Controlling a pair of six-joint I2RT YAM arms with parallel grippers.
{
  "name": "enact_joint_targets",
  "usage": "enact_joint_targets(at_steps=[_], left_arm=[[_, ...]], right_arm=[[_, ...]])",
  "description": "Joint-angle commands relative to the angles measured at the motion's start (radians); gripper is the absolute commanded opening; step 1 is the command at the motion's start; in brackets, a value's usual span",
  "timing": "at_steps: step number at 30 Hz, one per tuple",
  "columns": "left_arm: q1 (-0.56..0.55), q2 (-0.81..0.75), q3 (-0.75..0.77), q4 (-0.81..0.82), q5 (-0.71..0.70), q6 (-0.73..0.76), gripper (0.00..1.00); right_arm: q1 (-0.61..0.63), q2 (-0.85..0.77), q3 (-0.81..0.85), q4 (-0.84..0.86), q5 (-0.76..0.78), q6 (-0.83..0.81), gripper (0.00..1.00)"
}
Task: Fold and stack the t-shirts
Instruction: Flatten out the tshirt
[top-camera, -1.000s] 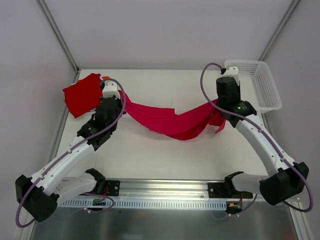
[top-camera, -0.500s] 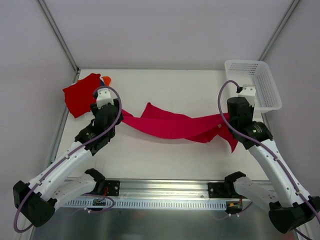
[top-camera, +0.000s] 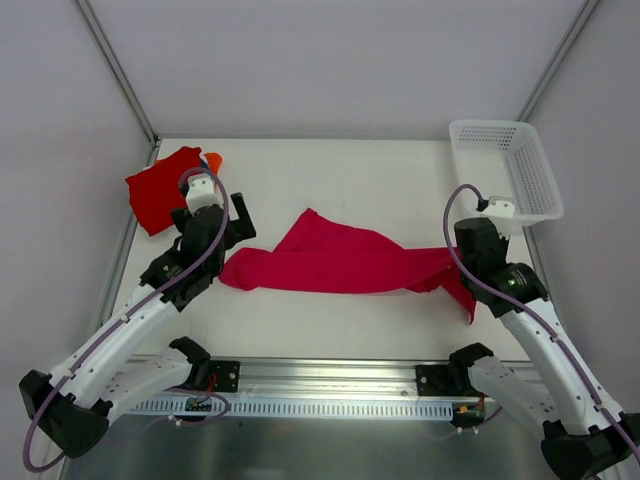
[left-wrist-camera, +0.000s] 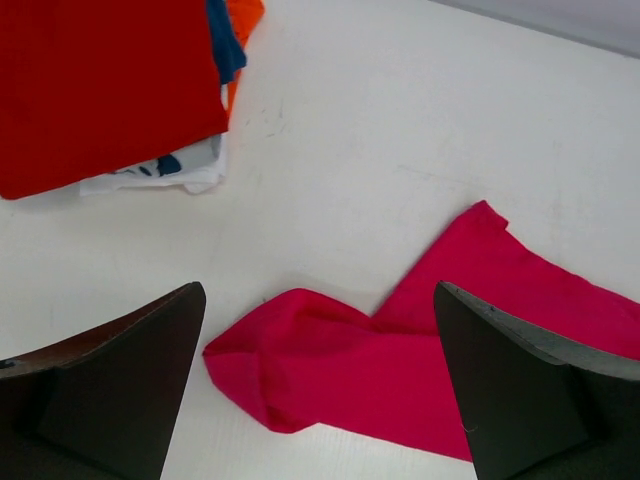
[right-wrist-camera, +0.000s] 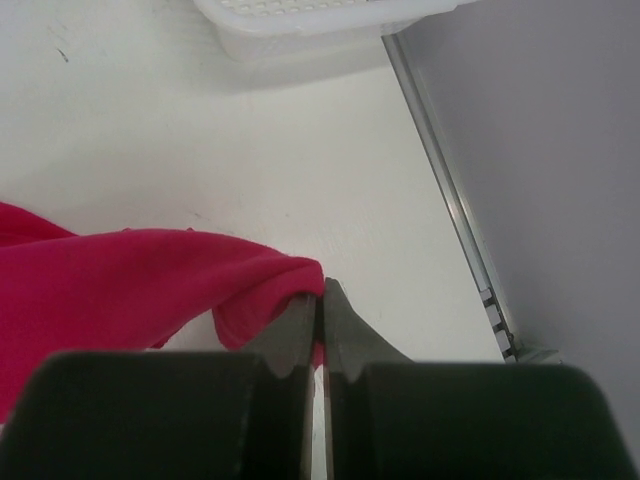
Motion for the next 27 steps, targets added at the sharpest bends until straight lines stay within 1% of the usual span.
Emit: enact_joint_targets(at_steps=[1,3,4,5,6,7,8,9,11,12,15,18,23,27], left_arm=[[0.007,0.172,0.095,0.098,0.147,0.051,0.99],[0.007,0.281,0.147,0.13,0.233,0.078,0.99],[0.007,0.394,0.211,0.142,0.27,0.109,0.99],[0.007,0.45,0.247,0.147,0.348,0.123,0.99],[0.007,0.563,0.285,0.155,0.382,0.131,0.99],[0.007,0.62,0.352,0.158,0.41,0.138,0.99],[0.006,0.668,0.385,0.159,0.454,0.143,0.99],[0.006,0.761,0.417,0.162,0.47,0.143,0.99],[0.006,0.847,0.503,0.165,0.503,0.146,0.99],[0.006,0.922,0.529,0.165,0.514,0.146,0.99],[0.004,1.028,0.621,0.165,0.54,0.135,0.99],[0.006,1.085,0.659,0.165,0.556,0.122,0.99],[0.006,1.147,0.693,0.168,0.571,0.114,0.99],[0.006,1.161,0.693,0.171,0.568,0.108,0.99]], right_arm=[[0.016,0.014,0.017,-0.002,-0.034,0.047,0.0],[0.033,0.025,0.008,0.013,-0.045,0.052,0.0],[0.038,0.03,0.006,0.019,-0.048,0.053,0.0],[0.048,0.033,0.005,0.024,-0.051,0.057,0.0],[0.054,0.045,0.003,0.03,-0.055,0.057,0.0],[0.062,0.051,0.005,0.033,-0.055,0.06,0.0],[0.067,0.056,0.005,0.039,-0.061,0.06,0.0],[0.07,0.063,0.003,0.044,-0.066,0.06,0.0],[0.073,0.068,0.003,0.056,-0.071,0.06,0.0],[0.074,0.073,0.001,0.061,-0.072,0.055,0.0],[0.079,0.079,-0.003,0.073,-0.072,0.049,0.0],[0.079,0.083,-0.021,0.09,-0.072,0.046,0.0],[0.084,0.091,-0.041,0.105,-0.08,0.046,0.0],[0.088,0.087,-0.041,0.107,-0.077,0.047,0.0]])
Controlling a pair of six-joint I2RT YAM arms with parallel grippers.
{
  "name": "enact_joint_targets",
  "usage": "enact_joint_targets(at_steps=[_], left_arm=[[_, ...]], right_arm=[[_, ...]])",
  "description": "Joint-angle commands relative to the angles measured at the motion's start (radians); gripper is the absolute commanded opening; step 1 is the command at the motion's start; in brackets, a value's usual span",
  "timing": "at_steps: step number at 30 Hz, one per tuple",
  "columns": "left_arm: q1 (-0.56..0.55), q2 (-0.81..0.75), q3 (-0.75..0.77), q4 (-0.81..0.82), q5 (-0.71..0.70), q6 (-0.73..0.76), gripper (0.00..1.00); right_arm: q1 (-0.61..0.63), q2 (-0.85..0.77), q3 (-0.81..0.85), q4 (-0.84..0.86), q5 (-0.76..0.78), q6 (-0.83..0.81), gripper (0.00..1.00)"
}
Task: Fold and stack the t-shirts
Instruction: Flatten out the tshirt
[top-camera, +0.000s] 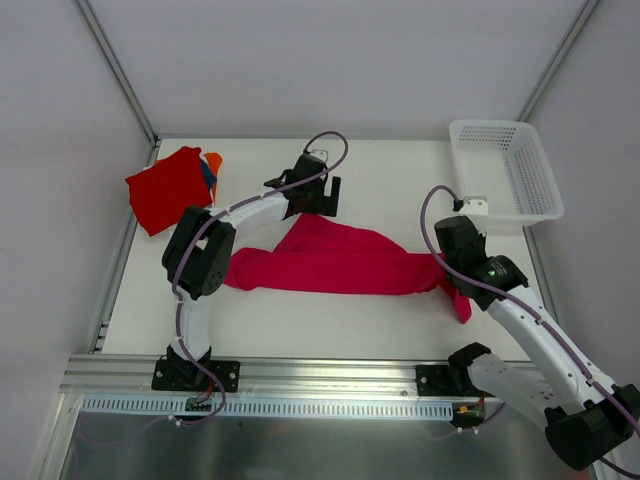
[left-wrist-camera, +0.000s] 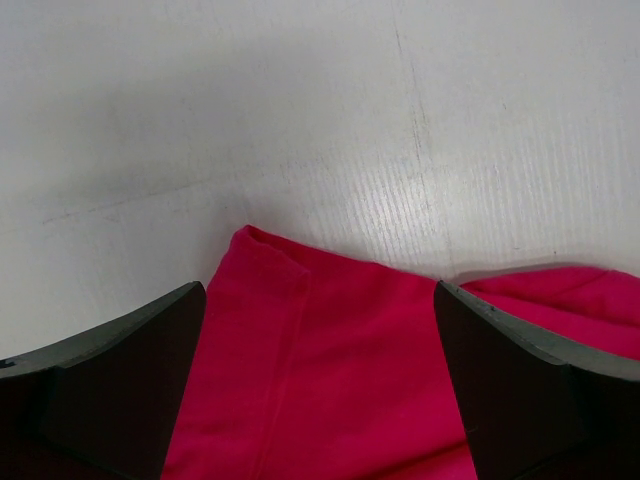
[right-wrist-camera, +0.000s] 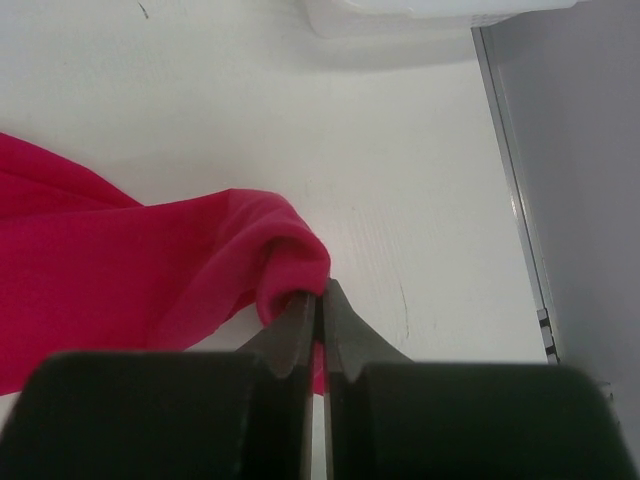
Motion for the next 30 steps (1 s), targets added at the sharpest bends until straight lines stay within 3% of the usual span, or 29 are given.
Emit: enact_joint_targets(at_steps=[1,19,30], left_arm=[[0.006,0.013,0.028,0.016,0.012,-0.011,0.99],[0.006,0.049,-0.024,0.022,-0.112,-0.047,0.87],[0.006,0.063,-0.031,0.025,-0.137,-0.047,0.7]], right_arm=[[0.01,-0.007,0.0,0.032,0.002,0.015,0.0],[0.024,-0.005,-0.008,0.026,0.021,0.021,0.0],[0.028,0.01,-0.009,0.028,0.026,0.024,0.0]])
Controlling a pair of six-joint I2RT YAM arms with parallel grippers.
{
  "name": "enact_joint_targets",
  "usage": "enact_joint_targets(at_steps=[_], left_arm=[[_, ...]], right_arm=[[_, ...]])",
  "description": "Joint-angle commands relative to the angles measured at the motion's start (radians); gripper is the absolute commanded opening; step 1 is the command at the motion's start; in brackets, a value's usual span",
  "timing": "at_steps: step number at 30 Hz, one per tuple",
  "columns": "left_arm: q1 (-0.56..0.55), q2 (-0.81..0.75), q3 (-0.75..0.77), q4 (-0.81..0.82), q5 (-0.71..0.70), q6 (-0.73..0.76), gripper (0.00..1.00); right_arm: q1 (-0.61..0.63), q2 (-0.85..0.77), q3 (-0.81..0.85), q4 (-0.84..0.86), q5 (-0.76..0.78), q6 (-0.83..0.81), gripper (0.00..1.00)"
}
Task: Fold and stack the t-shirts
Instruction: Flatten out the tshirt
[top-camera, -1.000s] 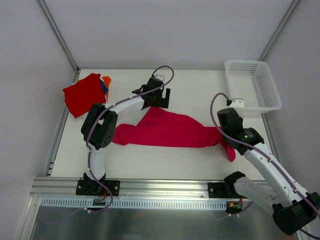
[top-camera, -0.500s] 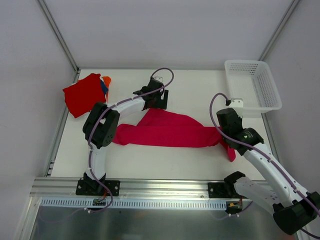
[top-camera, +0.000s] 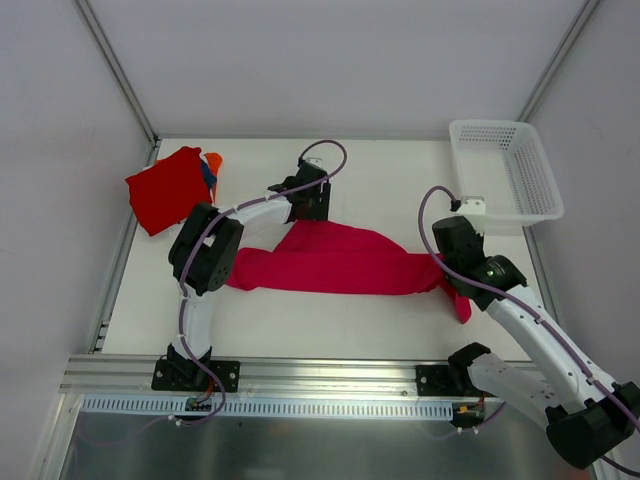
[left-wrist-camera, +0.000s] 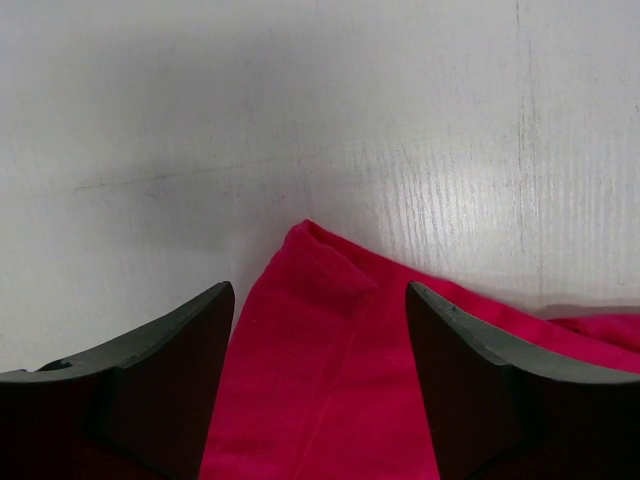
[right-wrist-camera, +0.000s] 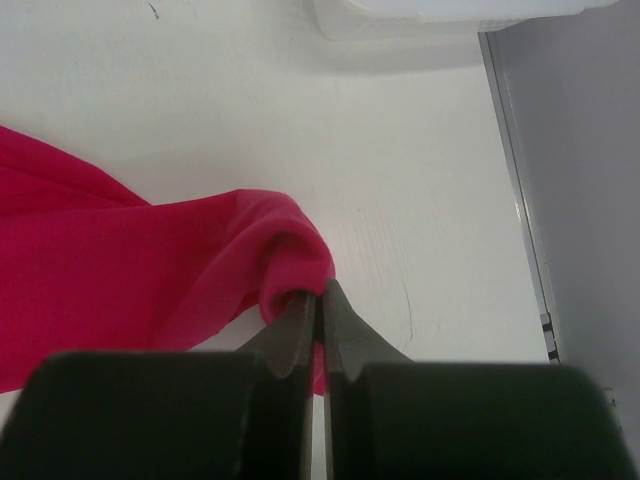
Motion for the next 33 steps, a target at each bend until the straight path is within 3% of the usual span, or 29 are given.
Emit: enact_joint_targets(at_steps=[1,29,33], left_arm=[[0.004,0.006,-0.004,0.017,-0.026,-0.013,0.68],[0.006,0.014,-0.003,0.012,-0.095,-0.009,0.01],[0.006,-0.037,-0.027,0.001,-0.131,-0.001,0.0]], right_arm=[[0.008,0.008,-0.009,0.023,0.022,0.023,0.0],[0.027,0.047,-0.01,0.036,0.031,0.026,0.0],[0.033,0.054,0.002,0.035,0.022,0.026,0.0]])
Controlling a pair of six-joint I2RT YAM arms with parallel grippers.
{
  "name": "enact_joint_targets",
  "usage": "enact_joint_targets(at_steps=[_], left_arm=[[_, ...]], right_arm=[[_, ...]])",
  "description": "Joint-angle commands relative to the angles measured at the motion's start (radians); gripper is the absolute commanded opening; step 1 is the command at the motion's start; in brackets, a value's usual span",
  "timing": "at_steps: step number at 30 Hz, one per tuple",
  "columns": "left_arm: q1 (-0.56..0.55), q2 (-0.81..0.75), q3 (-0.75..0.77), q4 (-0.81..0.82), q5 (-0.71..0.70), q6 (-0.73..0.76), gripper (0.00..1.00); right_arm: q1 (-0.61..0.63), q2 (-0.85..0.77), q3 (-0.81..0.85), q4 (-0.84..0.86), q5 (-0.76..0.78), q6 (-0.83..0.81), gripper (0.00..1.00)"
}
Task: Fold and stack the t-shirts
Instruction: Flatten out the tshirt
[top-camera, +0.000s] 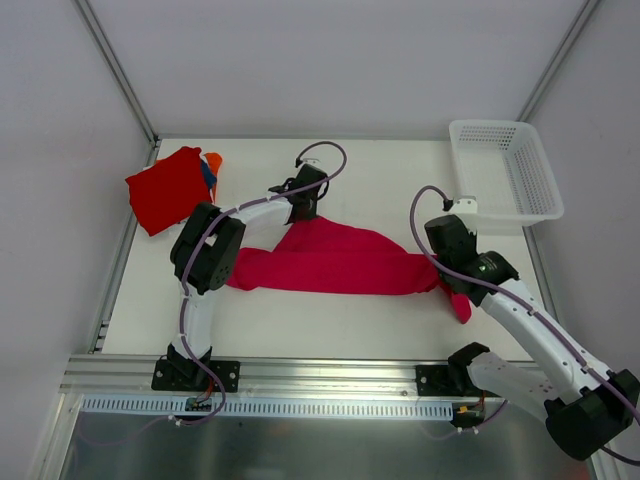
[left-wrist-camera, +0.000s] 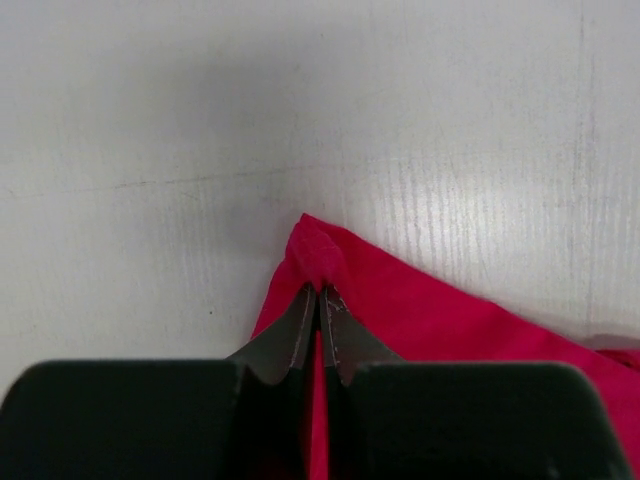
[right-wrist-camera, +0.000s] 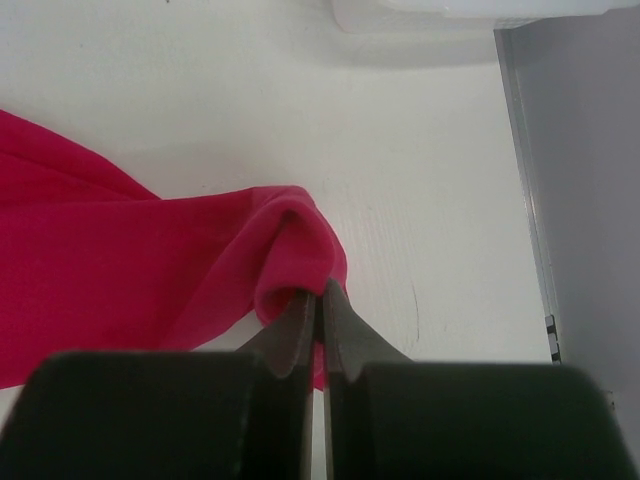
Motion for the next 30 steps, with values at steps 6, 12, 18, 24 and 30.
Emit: enact_joint_targets(at_steps=[6,12,18,24,30], left_arm=[[0.006,-0.276,-0.107,-0.052,-0.113,0.043,0.0],[-0.02,-0.614,-0.161,-0.141,-0.175,0.091,0.0],[-0.057,-0.962,-0.19,-0.205,-0.178,0.099,0.0],[-0.062,-1.246,-0.211,-0.282,-0.133,0.071,0.0],[-0.063,-1.464,-0.19,-0.382,-0.055,0.04,0.0]], right_arm=[[0.039,-0.016,0.111,-0.027,0.003,0.002,0.0],[0.1,-0.068,0.265,-0.05,-0.125,-0.094,0.0],[0.132,-0.173,0.37,-0.067,-0.256,-0.134,0.0],[0.134,-0.288,0.438,-0.099,-0.352,-0.176,0.0],[0.132,-0.454,0.448,-0.098,-0.518,-0.219,0.0]])
